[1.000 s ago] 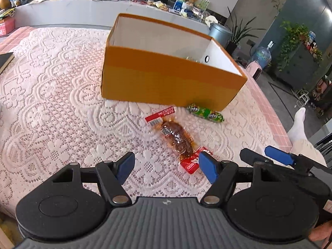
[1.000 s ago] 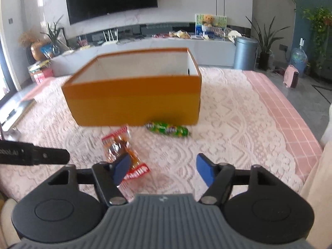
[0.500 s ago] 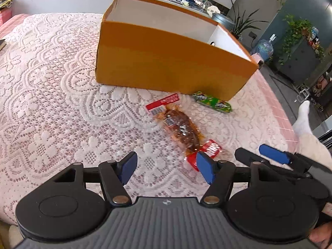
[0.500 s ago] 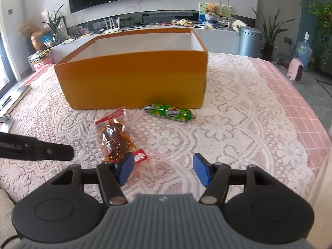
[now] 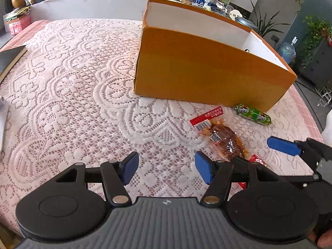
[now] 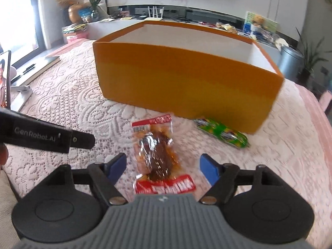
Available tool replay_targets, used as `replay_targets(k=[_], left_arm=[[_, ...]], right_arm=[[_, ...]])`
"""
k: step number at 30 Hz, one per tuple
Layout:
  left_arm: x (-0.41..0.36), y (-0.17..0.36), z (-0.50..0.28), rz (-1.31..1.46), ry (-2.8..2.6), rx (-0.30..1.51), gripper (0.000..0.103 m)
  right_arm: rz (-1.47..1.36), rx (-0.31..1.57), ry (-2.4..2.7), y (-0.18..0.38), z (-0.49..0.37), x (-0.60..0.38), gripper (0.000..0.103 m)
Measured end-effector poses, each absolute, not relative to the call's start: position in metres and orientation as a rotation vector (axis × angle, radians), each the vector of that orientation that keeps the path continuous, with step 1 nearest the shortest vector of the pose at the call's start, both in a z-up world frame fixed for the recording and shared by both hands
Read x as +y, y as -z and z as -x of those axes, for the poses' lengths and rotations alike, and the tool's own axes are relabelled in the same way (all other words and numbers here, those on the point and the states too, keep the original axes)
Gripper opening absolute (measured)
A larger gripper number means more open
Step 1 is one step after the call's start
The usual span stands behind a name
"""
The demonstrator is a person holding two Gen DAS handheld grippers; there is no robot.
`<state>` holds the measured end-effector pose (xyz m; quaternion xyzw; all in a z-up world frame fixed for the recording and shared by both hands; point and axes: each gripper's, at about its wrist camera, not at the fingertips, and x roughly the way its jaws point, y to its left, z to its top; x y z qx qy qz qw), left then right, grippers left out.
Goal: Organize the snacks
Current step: 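Close the right tool on the red-labelled meat packet and lift it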
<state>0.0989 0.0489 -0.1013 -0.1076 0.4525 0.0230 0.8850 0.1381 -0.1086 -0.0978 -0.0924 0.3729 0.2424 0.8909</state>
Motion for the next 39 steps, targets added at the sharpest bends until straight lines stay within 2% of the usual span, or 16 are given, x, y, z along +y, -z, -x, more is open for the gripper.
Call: replay_targets(k=[9,16,18,24,26,28,39], left_arm=[[0.058,0.113,-0.105,0.228,-0.059,0.954,0.073],[0.061,0.117,-0.107,0.233,-0.057,0.961,0.073],[0.061,0.118,-0.107,0.225,-0.056,0.960,0.073],[0.060,0.116,-0.106,0.220,-0.050,0.958,0.073],[0.060,0.116,-0.106,0.221,-0.049,0.957,0.073],[0.059,0.115,-0.105,0.223,-0.045,0.955,0.073],[0.047,0.103,-0.097,0.231,0.051,0.919,0.073]], right_arm=[[0.173,0.822,-0.512,0.117,-0.164,-0.095,0.079],[0.180,0.826,-0.528,0.131,-0.163,-0.088,0.075],[0.175,0.817,-0.527,0.131,-0.162,-0.088,0.068],[0.175,0.799,-0.509,0.130,-0.158,-0.089,0.058],[0.183,0.794,-0.503,0.129,-0.156,-0.090,0.051],[0.175,0.798,-0.511,0.127,-0.154,-0.092,0.048],[0.137,0.759,-0.490,0.100,-0.143,-0.115,0.046]])
